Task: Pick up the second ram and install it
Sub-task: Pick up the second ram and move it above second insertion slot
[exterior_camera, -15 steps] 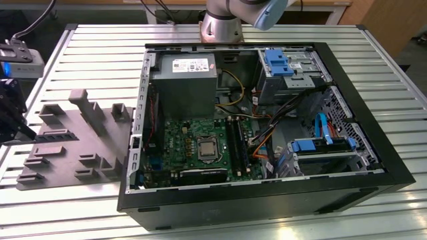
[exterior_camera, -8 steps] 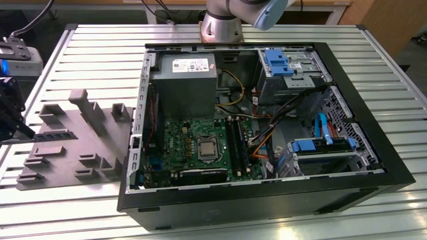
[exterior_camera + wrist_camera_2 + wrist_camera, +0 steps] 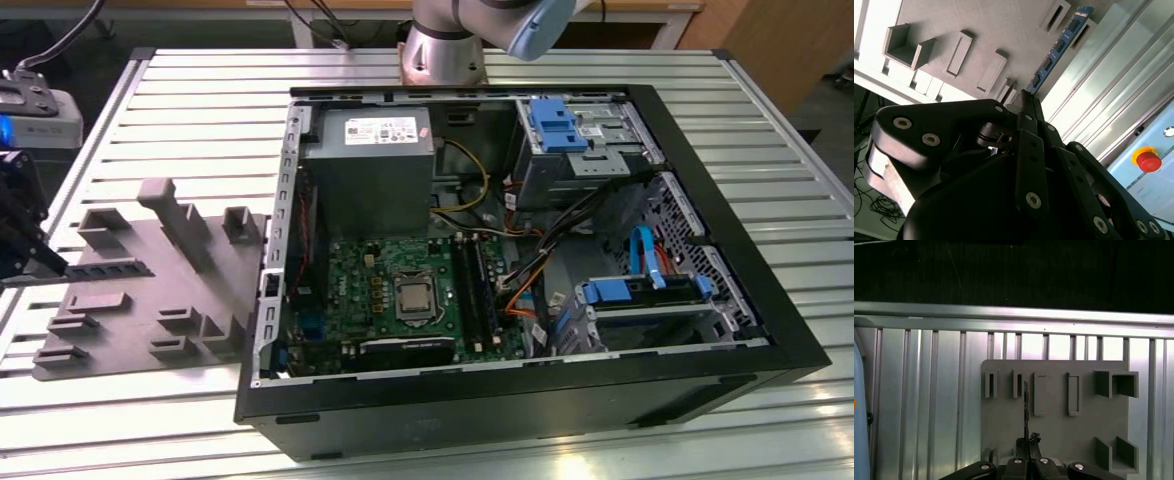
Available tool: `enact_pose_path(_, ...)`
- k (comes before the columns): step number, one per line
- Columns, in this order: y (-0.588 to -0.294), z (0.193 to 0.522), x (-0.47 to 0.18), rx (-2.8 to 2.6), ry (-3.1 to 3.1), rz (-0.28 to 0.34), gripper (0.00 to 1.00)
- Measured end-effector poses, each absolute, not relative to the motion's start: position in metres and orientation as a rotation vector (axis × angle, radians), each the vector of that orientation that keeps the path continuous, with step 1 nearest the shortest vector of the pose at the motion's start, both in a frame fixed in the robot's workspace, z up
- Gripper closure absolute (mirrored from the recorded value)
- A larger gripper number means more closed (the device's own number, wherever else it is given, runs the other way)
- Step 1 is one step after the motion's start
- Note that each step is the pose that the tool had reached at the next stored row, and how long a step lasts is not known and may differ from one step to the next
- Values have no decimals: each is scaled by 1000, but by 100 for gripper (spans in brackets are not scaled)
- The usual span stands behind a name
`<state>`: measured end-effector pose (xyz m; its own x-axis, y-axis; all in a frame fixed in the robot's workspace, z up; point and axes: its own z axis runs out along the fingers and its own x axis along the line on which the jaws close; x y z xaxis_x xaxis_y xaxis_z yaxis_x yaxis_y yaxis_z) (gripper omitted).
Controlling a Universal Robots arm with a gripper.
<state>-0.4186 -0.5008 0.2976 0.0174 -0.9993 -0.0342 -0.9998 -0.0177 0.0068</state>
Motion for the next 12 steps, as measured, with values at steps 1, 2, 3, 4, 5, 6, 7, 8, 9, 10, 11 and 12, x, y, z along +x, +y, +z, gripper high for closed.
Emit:
enact_pose_path(1,-501,317,-419,-2227,2188,45,89)
enact_pose_path(2,-501,323,-419,-2227,2188,45,89)
enact_pose_path(3,-501,323,-419,-2227,2188,45,89)
enact_pose_path(4,-501,323,-419,-2227,2188,45,89)
enact_pose_path(5,-501,324,-419,-2227,2188,45,89)
enact_pose_path(6,-501,325,-419,-2227,2188,45,89)
enact_pose_path(7,-501,325,-419,-2227,2188,45,89)
enact_pose_path(8,-501,325,-419,-2227,2188,45,89)
enact_pose_path(9,-501,325,-419,-2227,2188,45,89)
enact_pose_path(10,-501,326,-419,-2227,2188,45,89)
enact_pose_path(11,-501,326,-419,-2227,2188,45,89)
enact_pose_path(12,-501,326,-419,-2227,2188,45,89)
